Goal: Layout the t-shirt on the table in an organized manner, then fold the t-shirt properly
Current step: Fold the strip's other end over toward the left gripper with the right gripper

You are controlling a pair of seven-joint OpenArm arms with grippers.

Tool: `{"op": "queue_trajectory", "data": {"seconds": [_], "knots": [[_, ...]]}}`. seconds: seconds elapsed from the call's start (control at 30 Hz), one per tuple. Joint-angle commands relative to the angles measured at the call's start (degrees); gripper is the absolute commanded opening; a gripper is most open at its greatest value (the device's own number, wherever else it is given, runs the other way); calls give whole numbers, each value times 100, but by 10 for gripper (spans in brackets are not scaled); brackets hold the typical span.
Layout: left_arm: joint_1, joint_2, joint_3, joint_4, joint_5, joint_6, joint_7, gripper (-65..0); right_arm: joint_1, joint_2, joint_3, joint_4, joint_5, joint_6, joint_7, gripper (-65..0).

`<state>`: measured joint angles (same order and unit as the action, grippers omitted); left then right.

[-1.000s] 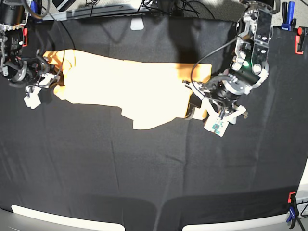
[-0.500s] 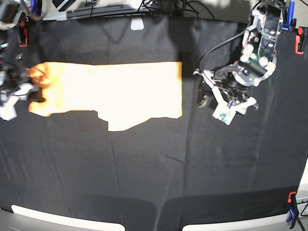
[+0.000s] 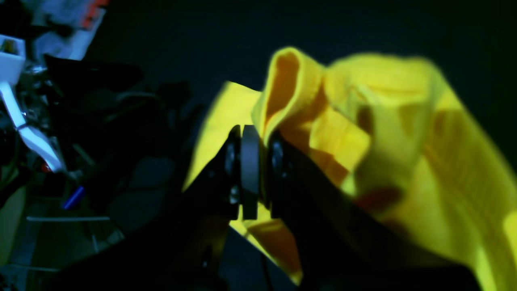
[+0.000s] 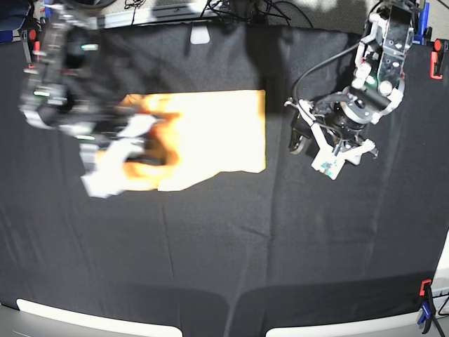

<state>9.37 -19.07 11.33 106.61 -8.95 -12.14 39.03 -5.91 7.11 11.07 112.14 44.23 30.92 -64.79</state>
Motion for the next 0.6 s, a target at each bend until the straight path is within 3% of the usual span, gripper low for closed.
{"op": "queue_trajectory", "data": {"seconds": [0.0,0.27,0.3,0.37,0.43,0.57], "knots": [[-61,-35,-17,105,-2,20,-90,-315,168,-170,-173,101,9,-39,199,-650],[31,-50,-70,105,354,20,-4,-315,302,-1443,-1593,87,-1384,-260,610,-650],[39,-83,-96,105,341,22,-4,-315,302,-1534,-1751,87,-1410,-260,656,-606],[59,-184,-160,105,337,22,-7,-315,302,-1611,-2000,87,-1397,-258,772,-435],[101,-289,-258,105,332,37,-9,-315,302,-1611,-2192,87,-1274,-258,787,-331],[144,-400,-636,105,33,35,-9,-315,306,-1611,-2435,90,-520,-221,778,-316]]}}
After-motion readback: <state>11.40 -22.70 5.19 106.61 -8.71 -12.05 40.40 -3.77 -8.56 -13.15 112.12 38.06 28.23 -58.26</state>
